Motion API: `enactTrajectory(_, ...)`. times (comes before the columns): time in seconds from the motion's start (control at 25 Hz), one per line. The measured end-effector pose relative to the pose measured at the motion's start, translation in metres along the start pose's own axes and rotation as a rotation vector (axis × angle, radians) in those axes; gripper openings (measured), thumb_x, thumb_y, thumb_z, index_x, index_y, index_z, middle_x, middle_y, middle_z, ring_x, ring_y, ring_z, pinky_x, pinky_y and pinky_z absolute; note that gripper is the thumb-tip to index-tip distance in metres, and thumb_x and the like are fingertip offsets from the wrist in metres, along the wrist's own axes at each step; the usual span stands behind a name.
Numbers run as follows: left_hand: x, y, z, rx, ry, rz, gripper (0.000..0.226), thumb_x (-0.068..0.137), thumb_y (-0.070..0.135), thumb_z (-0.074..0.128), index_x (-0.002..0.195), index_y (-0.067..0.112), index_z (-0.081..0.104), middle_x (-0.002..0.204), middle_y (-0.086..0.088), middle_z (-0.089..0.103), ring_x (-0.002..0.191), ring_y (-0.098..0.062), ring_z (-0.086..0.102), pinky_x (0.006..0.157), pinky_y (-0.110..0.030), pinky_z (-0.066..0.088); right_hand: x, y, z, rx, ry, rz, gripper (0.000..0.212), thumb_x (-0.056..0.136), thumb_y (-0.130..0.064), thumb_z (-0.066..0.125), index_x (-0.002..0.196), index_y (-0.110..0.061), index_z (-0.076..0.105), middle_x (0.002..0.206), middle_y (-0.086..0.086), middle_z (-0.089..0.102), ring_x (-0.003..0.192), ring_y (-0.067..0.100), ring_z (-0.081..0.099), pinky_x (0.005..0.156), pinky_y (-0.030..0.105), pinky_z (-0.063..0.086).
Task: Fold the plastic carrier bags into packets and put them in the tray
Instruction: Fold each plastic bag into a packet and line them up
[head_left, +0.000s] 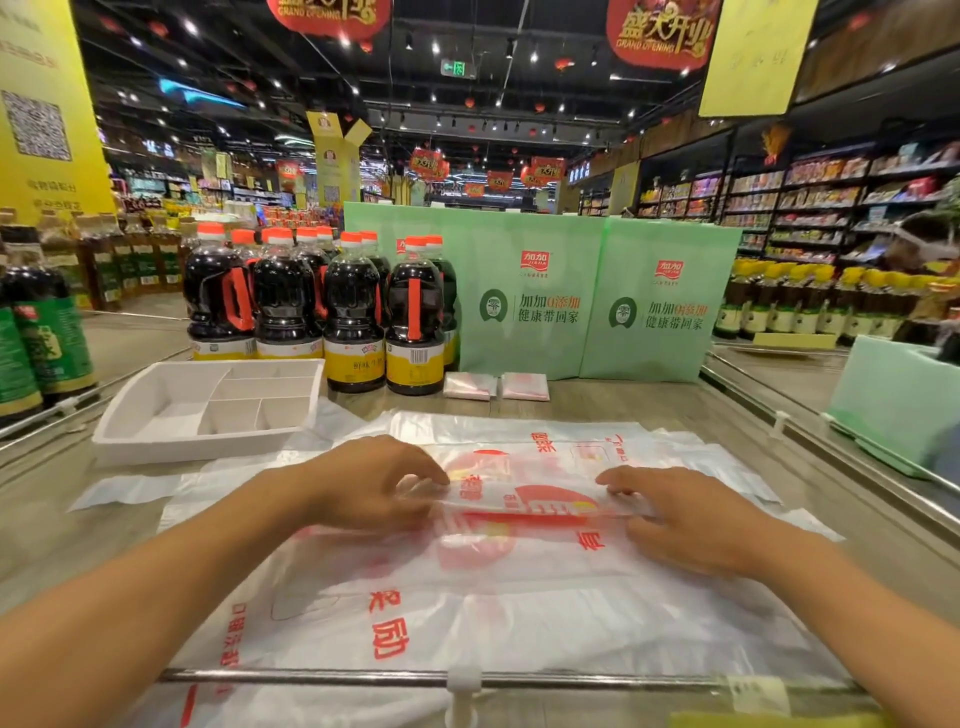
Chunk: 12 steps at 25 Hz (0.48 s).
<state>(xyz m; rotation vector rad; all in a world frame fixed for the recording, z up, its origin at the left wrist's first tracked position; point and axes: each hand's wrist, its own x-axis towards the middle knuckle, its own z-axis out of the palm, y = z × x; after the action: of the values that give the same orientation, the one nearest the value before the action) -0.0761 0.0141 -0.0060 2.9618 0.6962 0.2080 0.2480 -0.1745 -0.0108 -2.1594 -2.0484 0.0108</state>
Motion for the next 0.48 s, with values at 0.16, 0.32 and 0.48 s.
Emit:
enactTrajectory(0.16, 0.004, 0.003, -0.01, 0.091, 0.056, -0.043, 0.033, 0.101, 0.046, 0.042, 0.119, 0.035, 0.068, 0.105, 0.012, 0.074, 0.089, -0.009, 0.064, 0.082, -0.035, 0.052, 0.003, -0.002, -0.008, -0.027, 0.096, 0.029, 0.04, 0.1, -0.035, 0.054, 0.139, -0.044, 0.047, 0.112, -0.017, 0.071, 0.093, 0.006, 0.064, 0.083, 0.03, 0.05)
enactTrajectory(0.32, 0.005, 0.008, -0.025, 0.218, 0.2, -0.03, 0.028, 0.102, 0.025, 0.051, 0.126, 0.036, 0.064, 0.097, 0.011, 0.072, 0.082, -0.009, 0.062, 0.072, -0.029, 0.048, 0.004, 0.0, -0.015, -0.079, 0.256, 0.049, 0.041, 0.091, -0.024, 0.057, 0.13, -0.039, 0.06, 0.082, -0.016, 0.067, 0.059, -0.004, 0.047, 0.064, 0.028, 0.043)
enactTrajectory(0.48, 0.006, -0.002, -0.022, 0.235, 0.317, -0.013, 0.032, 0.103, 0.021, 0.048, 0.127, 0.036, 0.064, 0.112, 0.013, 0.069, 0.095, -0.012, 0.061, 0.078, -0.035, 0.049, 0.006, 0.0, -0.013, -0.144, 0.307, 0.124, 0.04, 0.096, -0.031, 0.053, 0.134, -0.041, 0.057, 0.107, -0.015, 0.071, 0.089, 0.014, 0.063, 0.078, 0.033, 0.049)
